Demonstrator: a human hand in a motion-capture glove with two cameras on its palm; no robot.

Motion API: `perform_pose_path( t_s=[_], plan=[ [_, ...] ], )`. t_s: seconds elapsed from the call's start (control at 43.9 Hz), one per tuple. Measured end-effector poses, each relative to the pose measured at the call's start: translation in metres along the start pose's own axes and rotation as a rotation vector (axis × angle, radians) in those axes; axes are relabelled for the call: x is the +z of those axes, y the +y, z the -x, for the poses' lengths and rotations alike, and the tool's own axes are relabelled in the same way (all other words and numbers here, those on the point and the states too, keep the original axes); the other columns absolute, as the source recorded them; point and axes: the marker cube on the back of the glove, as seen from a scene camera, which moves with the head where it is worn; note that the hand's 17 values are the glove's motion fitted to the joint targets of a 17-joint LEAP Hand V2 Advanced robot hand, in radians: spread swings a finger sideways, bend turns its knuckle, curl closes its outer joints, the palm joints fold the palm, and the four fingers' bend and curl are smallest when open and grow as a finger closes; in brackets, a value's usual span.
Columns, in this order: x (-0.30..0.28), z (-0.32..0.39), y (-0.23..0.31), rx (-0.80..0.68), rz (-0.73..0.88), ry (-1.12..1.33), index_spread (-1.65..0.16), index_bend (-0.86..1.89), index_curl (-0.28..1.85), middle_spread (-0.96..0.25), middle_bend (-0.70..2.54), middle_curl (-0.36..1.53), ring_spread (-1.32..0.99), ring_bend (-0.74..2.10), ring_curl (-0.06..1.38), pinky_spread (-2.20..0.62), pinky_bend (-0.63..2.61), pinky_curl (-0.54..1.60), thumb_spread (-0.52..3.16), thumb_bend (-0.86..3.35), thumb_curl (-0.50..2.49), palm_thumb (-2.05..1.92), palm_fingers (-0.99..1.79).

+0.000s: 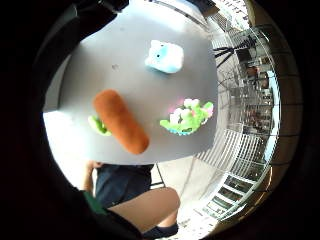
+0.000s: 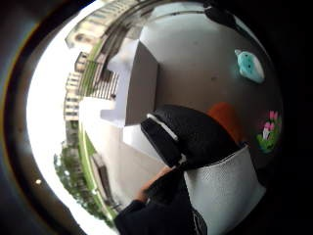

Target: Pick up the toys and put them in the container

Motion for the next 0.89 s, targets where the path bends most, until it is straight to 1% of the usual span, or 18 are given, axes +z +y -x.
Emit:
perform_pose_path(
  t_s=[0.114, 0.274, 0.524, 0.684, 0.775, 0.798, 0.844, 0.866, 0.889],
  plan=[
    [0.022, 0.002, 0.007, 0.023, 0.019, -0.012, -0.15, 0.12, 0.06, -0.02, 0.25, 0.08, -0.07, 0.25, 0.06, -0.01, 0.55, 0.16, 0.69, -0.02, 0.03, -0.03, 0.27],
    [0.052, -0.006, 0.01, 0.05, 0.063, -0.018, -0.2, 0.13, 0.09, -0.02, 0.3, 0.14, -0.09, 0.3, 0.09, -0.01, 0.57, 0.21, 0.96, -0.02, 0.07, -0.03, 0.19],
    [0.101, -0.022, 0.008, 0.085, 0.132, -0.01, -0.23, 0.13, 0.13, -0.02, 0.34, 0.21, -0.09, 0.36, 0.13, -0.01, 0.61, 0.25, 1.11, -0.02, 0.13, -0.02, 0.11],
    [0.14, -0.021, 0.011, 0.09, 0.23, 0.01, -0.23, 0.11, 0.14, -0.01, 0.38, 0.25, -0.08, 0.41, 0.15, -0.01, 0.64, 0.27, 1.15, 0.0, 0.17, 0.01, 0.08],
    [0.149, -0.029, 0.012, 0.083, 0.244, 0.022, -0.23, 0.1, 0.14, -0.01, 0.45, 0.28, -0.07, 0.48, 0.17, 0.0, 0.64, 0.27, 1.2, 0.03, 0.19, 0.09, 0.12],
    [0.15, -0.03, 0.013, 0.085, 0.244, 0.022, -0.23, 0.09, 0.14, -0.02, 0.48, 0.29, -0.08, 0.54, 0.19, -0.01, 0.64, 0.27, 1.22, 0.05, 0.2, 0.13, 0.19],
    [0.152, -0.031, 0.016, 0.093, 0.245, 0.019, -0.23, 0.08, 0.13, -0.02, 0.5, 0.3, -0.09, 0.58, 0.2, -0.01, 0.64, 0.27, 1.24, 0.07, 0.21, 0.16, 0.19],
    [0.153, -0.032, 0.016, 0.099, 0.247, 0.016, -0.23, 0.1, 0.14, -0.02, 0.5, 0.31, -0.08, 0.57, 0.19, -0.01, 0.64, 0.28, 1.24, 0.05, 0.21, 0.14, 0.15],
    [0.155, -0.034, 0.017, 0.105, 0.249, 0.012, -0.23, 0.09, 0.14, -0.02, 0.52, 0.32, -0.09, 0.62, 0.22, -0.01, 0.66, 0.29, 1.26, 0.07, 0.22, 0.18, 0.19]
  ],
)
